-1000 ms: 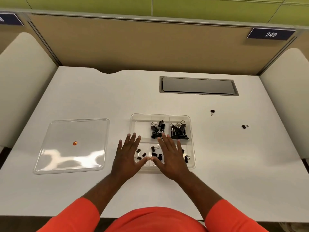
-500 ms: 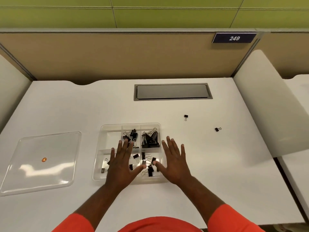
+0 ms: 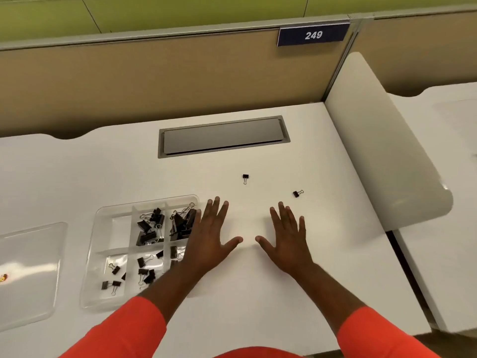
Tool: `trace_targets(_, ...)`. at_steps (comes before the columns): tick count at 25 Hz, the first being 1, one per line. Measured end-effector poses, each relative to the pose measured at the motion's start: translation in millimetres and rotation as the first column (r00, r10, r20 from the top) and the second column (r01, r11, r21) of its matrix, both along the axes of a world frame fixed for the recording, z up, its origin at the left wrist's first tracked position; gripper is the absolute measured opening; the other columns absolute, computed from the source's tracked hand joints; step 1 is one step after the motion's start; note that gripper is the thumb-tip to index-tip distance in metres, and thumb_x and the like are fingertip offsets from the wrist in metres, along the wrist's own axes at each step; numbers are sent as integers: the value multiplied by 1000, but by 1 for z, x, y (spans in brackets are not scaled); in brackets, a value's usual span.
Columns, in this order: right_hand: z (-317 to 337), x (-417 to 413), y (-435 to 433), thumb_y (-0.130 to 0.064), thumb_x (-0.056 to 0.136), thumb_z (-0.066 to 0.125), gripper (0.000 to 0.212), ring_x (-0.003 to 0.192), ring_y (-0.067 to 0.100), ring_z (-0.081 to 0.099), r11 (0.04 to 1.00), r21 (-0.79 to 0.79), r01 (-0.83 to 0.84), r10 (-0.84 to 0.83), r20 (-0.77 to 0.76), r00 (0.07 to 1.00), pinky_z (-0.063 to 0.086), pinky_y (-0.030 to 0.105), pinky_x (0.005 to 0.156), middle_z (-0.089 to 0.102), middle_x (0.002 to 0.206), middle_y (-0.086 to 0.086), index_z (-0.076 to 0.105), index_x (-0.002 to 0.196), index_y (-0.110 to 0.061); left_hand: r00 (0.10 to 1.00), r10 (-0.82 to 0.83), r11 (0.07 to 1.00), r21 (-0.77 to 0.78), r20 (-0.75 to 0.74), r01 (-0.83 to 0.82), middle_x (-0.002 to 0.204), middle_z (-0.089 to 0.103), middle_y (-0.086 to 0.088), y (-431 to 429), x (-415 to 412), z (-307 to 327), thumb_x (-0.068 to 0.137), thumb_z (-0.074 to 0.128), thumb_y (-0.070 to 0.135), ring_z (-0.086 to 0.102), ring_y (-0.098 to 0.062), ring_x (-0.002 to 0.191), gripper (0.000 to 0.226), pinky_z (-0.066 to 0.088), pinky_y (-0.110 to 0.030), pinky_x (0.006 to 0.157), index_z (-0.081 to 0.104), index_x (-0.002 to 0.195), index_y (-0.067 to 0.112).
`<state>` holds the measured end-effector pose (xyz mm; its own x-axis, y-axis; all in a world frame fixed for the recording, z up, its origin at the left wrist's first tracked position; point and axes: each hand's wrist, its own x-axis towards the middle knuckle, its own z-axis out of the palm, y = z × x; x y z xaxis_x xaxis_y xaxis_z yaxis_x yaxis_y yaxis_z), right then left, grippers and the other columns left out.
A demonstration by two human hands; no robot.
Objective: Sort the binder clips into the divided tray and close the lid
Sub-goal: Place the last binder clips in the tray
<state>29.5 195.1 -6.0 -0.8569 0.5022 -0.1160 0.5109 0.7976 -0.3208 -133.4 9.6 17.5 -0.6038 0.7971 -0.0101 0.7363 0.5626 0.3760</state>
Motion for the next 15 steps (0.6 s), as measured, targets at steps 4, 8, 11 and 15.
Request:
trace_targets(4,-14,11,41,-75,93,28,87,155,20,-8,998,-17,57,-56,59,997,1,56,123,-6,169,1,7,161,-23,997,-52,997,-53,52,55,166,-6,0,55,-6,-14,87,55,66,-10,-14,151,97,7,-43,123,4,158,25)
trace_targets(8,-29,6,69,-70,93,39,87,155,22,-3,993,-74,91,-88,34,996,5,56,123,-2,169,3,10,160,-22,993,-4,993,-117,118,18,165,-3,-2,91,-19,-33,88,56,61,-3,-17,152,94,10,-45,122,4,158,24)
trace_targets(11,-38,-5,85,-61,95,45,84,155,21,-1,988,-109,105,-109,-29,994,3,51,123,0,169,2,12,160,-20,988,50,991,-133,149,-30,165,2,-3,106,-29,-49,89,54,58,3,-18,152,92,9,-42,123,5,158,20)
trace_targets(15,-49,-21,97,-32,100,39,66,155,19,5,978,-124,168,-182,-105,978,7,51,124,3,169,3,14,160,-21,985,148,988,-53,89,-144,158,32,-3,125,-47,-57,91,58,44,34,-21,142,78,30,-40,113,24,155,15)
